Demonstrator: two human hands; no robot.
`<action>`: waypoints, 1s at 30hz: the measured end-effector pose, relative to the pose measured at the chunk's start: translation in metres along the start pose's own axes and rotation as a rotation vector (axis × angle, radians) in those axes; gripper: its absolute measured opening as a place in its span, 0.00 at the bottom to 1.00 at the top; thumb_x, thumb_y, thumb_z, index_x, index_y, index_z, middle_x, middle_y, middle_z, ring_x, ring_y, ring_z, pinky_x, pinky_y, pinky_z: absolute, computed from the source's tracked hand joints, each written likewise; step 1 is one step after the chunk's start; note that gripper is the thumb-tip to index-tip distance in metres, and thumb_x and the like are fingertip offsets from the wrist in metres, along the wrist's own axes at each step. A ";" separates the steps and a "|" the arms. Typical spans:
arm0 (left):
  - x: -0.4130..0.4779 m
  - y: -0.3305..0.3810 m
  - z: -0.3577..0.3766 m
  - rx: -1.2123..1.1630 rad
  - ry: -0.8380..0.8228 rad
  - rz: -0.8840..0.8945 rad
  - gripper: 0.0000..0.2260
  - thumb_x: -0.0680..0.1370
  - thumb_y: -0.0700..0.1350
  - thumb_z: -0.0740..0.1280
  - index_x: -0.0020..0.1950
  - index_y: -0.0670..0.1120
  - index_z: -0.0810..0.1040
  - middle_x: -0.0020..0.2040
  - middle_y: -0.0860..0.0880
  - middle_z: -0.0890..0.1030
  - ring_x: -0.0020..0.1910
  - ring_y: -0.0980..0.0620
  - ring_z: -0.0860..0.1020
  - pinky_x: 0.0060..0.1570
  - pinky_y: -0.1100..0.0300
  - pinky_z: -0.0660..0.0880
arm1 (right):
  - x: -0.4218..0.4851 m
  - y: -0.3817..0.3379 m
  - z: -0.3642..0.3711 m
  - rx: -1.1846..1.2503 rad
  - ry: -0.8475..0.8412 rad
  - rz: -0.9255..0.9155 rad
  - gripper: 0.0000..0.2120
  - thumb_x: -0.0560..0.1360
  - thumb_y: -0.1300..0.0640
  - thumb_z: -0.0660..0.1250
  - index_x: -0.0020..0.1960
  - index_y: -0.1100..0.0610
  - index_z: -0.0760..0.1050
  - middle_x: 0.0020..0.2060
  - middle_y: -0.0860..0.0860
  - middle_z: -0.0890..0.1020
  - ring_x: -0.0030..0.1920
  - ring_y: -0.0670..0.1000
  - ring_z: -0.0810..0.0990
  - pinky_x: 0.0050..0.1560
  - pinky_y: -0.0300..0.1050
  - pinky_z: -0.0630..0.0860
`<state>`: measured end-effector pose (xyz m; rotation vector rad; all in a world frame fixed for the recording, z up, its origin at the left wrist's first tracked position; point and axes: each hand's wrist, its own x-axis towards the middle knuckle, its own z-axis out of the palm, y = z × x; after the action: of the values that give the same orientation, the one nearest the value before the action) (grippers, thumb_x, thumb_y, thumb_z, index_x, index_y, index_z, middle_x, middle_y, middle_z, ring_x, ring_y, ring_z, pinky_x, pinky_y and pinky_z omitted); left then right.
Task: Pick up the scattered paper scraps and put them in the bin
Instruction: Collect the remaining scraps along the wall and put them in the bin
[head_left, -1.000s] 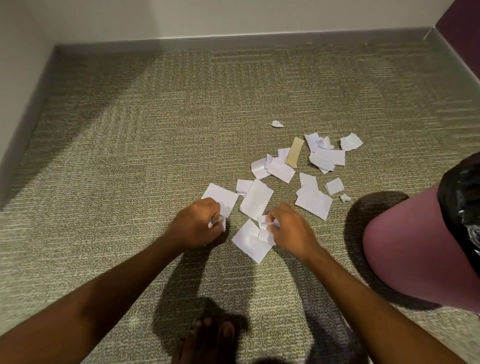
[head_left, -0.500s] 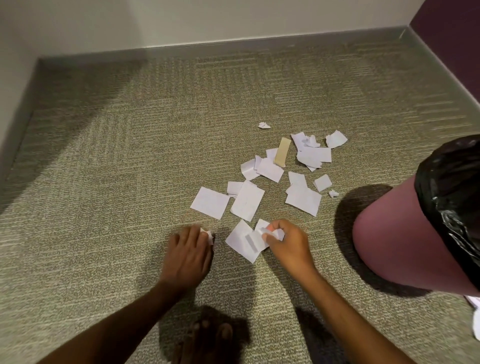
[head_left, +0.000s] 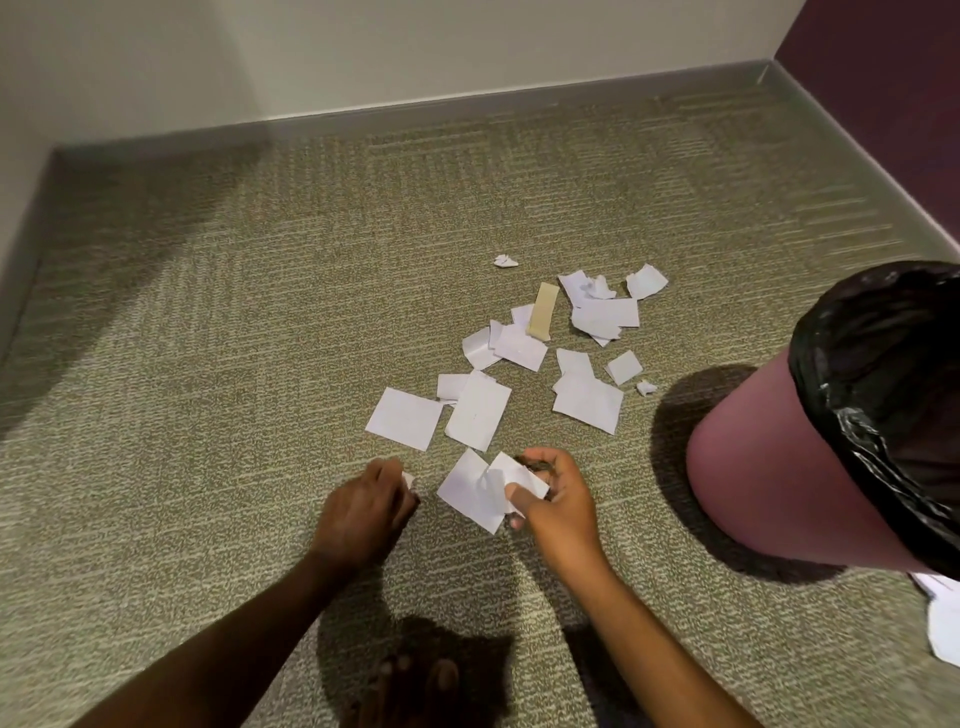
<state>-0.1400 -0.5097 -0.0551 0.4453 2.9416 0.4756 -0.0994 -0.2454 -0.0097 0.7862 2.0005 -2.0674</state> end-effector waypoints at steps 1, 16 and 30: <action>0.002 0.001 -0.005 -0.053 -0.007 -0.039 0.10 0.81 0.55 0.61 0.47 0.50 0.68 0.38 0.51 0.75 0.29 0.44 0.77 0.28 0.53 0.68 | -0.001 -0.002 -0.001 0.049 0.005 0.021 0.22 0.78 0.70 0.73 0.61 0.45 0.80 0.60 0.51 0.83 0.49 0.56 0.87 0.40 0.54 0.85; -0.058 0.032 0.025 0.116 0.105 -0.144 0.28 0.82 0.59 0.67 0.76 0.42 0.75 0.72 0.38 0.75 0.65 0.36 0.76 0.59 0.42 0.75 | -0.019 -0.002 0.000 0.140 0.028 0.134 0.13 0.79 0.70 0.71 0.58 0.55 0.82 0.56 0.53 0.87 0.47 0.52 0.86 0.36 0.45 0.80; -0.018 0.017 0.016 0.092 0.193 -0.162 0.11 0.88 0.54 0.60 0.63 0.49 0.76 0.56 0.49 0.74 0.51 0.48 0.71 0.51 0.48 0.71 | -0.020 0.013 0.012 0.110 -0.018 0.153 0.12 0.80 0.66 0.72 0.59 0.52 0.81 0.57 0.54 0.85 0.51 0.56 0.86 0.41 0.48 0.83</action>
<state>-0.1157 -0.4955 -0.0633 0.1759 3.1614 0.3840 -0.0791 -0.2627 -0.0120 0.9072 1.7694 -2.1025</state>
